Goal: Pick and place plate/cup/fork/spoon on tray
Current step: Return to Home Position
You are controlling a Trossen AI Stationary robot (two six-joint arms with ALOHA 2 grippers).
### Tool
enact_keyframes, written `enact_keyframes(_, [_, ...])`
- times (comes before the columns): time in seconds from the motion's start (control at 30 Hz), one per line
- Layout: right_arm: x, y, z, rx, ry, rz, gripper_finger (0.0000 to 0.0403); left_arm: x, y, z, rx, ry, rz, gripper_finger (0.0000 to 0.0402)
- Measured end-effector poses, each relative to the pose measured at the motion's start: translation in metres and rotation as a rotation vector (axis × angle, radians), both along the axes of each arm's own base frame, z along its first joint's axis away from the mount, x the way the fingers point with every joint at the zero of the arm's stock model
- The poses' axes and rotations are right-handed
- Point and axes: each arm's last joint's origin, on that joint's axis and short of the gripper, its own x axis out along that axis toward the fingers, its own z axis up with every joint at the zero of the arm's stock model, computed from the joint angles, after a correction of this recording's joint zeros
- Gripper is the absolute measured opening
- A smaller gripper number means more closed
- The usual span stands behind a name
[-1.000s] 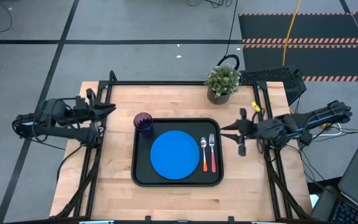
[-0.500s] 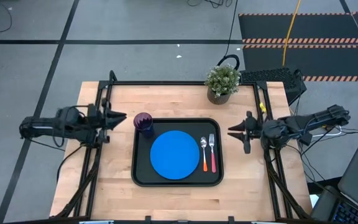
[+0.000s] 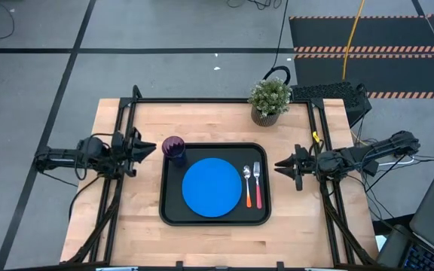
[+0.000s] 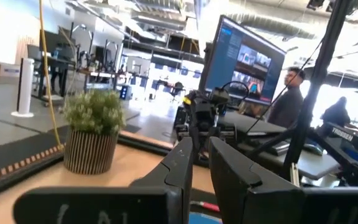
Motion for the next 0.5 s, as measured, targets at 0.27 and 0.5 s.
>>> enact_keyframes(0.27, [-0.005, -0.001, -0.013, -0.002, -0.023, 0.002, 0.0093, 0.006, 0.000, -0.027, -0.030, 0.024, -0.007, 0.0056])
enact_keyframes(0.5, [-0.003, 0.000, -0.013, -0.013, -0.154, 0.039, 0.0093, 0.009, -0.001, -0.039, -0.024, 0.073, -0.006, 0.0056])
